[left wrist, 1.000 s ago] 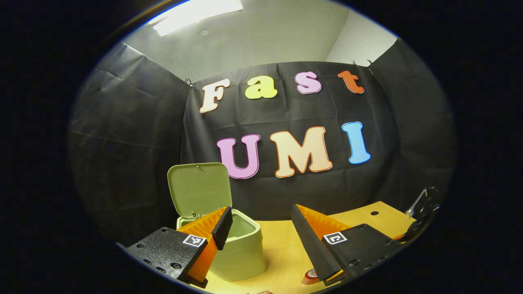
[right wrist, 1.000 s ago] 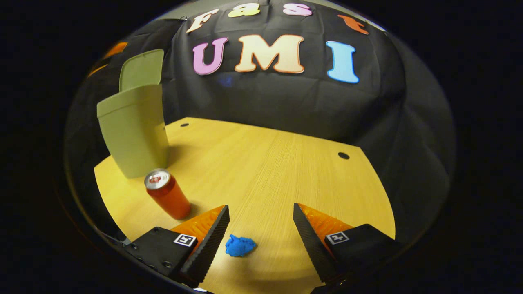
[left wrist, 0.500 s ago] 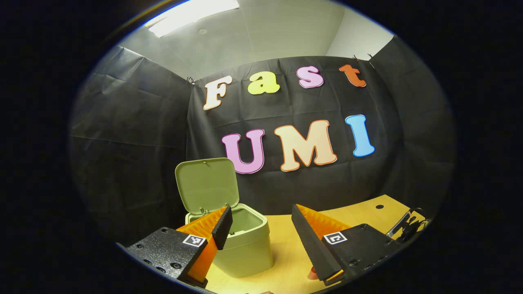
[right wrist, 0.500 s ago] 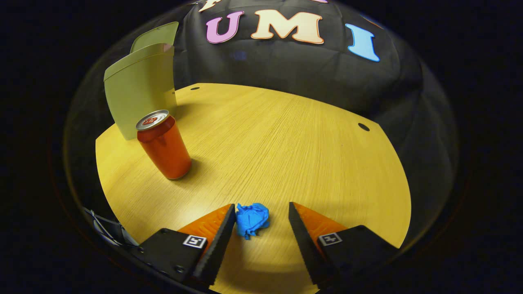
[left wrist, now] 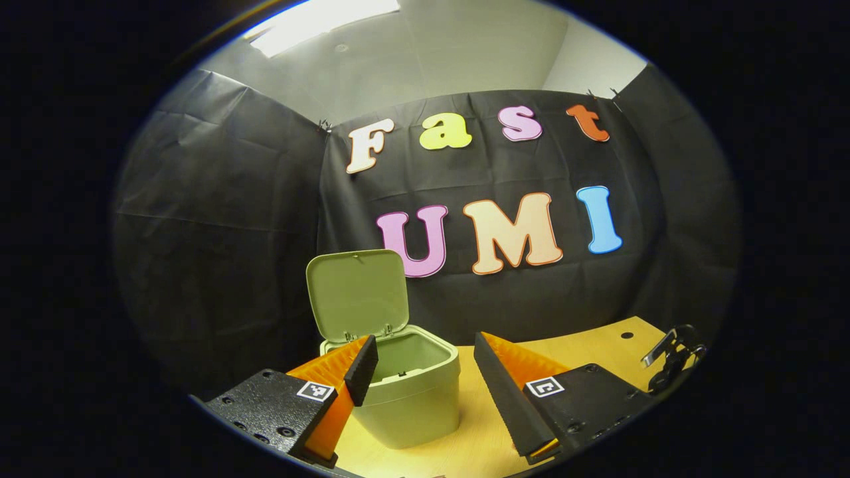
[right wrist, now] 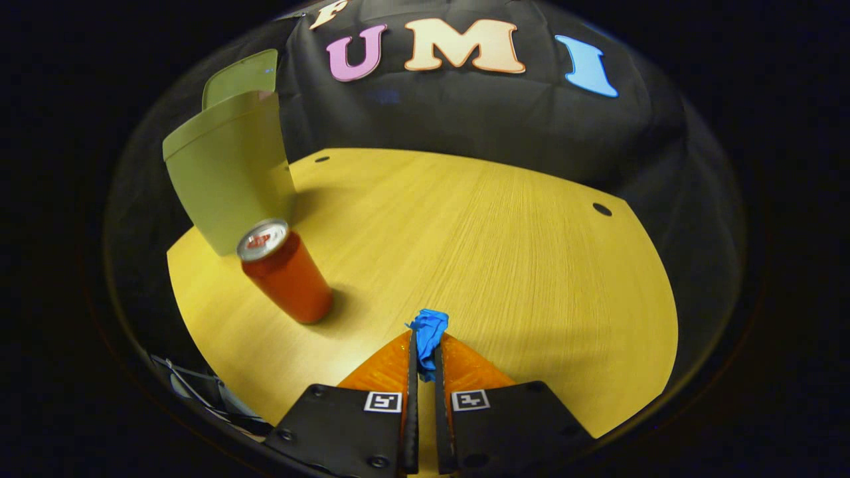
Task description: Press the lid of the desktop garbage bin to open it, pick up the crumpled paper on the desktop and throw it into the bin, then pick up the pop can on the desktop and drop it into the bin, and finally close the garbage bin lid.
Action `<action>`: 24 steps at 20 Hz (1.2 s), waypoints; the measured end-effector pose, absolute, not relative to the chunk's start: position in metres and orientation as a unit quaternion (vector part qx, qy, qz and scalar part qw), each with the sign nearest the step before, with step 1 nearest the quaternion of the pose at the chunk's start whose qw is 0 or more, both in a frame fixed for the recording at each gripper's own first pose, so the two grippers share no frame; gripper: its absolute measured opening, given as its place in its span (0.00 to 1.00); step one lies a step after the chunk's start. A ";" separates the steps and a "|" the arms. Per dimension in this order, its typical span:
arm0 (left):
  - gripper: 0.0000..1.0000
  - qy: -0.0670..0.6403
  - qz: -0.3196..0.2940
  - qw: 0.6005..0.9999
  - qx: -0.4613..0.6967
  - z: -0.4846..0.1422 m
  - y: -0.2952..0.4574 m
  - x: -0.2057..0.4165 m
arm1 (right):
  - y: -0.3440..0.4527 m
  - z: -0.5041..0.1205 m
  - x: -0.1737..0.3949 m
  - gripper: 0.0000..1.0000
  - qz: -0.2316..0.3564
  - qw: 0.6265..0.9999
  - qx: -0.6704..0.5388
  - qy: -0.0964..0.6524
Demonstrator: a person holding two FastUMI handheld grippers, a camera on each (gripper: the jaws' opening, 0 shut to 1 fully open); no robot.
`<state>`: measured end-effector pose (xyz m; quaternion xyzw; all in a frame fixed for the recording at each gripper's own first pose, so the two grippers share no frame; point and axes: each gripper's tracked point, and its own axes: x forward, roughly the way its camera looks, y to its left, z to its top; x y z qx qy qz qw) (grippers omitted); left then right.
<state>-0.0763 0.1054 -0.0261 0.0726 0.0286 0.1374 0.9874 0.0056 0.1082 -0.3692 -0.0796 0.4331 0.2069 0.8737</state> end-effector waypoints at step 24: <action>0.89 0.052 0.178 0.981 0.059 -0.053 0.214 -0.094 | 0.305 -0.145 0.098 0.14 0.311 0.928 -0.059 0.198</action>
